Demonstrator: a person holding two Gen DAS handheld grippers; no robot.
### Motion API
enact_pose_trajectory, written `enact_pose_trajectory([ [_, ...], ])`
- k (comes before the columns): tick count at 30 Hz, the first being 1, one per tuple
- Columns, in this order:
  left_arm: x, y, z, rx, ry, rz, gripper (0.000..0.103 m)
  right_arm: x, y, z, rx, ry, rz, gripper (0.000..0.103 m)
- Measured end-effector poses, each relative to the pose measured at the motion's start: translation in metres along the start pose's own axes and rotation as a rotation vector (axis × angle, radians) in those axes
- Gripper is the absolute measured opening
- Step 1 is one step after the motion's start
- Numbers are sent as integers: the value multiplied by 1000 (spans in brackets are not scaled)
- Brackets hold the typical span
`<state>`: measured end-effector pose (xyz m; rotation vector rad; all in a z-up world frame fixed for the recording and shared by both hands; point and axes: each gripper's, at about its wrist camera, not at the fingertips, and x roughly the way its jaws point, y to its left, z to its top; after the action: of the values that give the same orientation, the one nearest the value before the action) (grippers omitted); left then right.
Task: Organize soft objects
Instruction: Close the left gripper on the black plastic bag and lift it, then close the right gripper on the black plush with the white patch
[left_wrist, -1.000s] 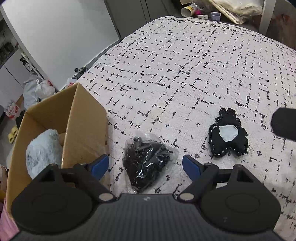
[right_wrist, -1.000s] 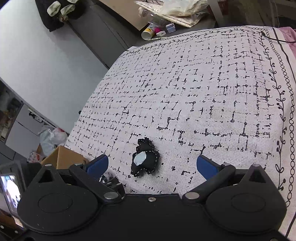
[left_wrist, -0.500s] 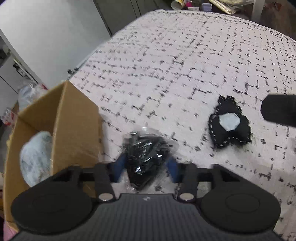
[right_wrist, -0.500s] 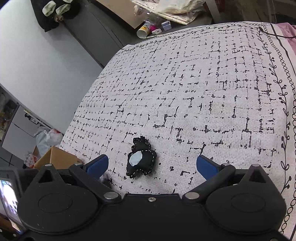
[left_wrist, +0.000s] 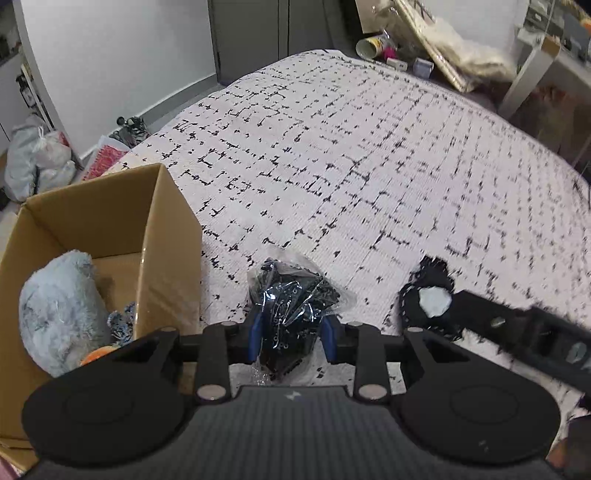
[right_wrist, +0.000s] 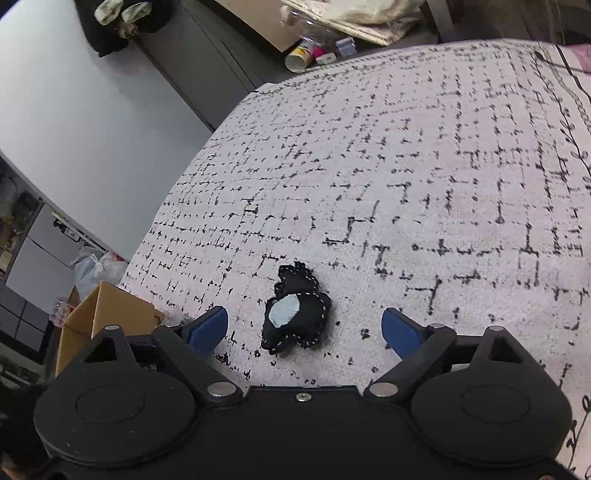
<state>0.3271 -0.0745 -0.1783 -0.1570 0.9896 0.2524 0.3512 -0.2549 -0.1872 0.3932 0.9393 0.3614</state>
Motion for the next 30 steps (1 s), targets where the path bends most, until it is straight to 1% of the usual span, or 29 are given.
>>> enact_pose_trajectory([
  [4,-4,7,4,-31,-7,-38,31,8,10,-5,-44,-10,-10,86],
  [6,-6,11,6,-39,-6,-41,31,15,13,-6,-55,-4,-25,85],
  [9,-7,19,8,-65,-6,-76,31,23,17,-11,-85,7,-58,83],
  [10,-7,20,9,-66,-6,-80,31,24,19,-13,-102,3,-64,83],
  [13,-10,23,9,-84,-5,-98,31,29,29,-15,-162,1,-88,78],
  [16,-14,27,11,-110,-5,-103,31,31,32,-17,-191,-6,-104,67],
  [17,-15,28,11,-115,-7,-102,31,31,33,-18,-203,-9,-112,56],
  [18,-18,28,12,-118,-11,-98,31,31,33,-18,-214,-9,-118,39],
  [19,-20,29,13,-120,-16,-96,31,31,33,-18,-222,-6,-125,36],
  [25,-35,37,14,-136,-38,-88,31,22,31,-17,-220,-5,-118,33],
  [30,-47,39,13,-142,-55,-81,31,3,34,-13,-206,-40,-75,33],
])
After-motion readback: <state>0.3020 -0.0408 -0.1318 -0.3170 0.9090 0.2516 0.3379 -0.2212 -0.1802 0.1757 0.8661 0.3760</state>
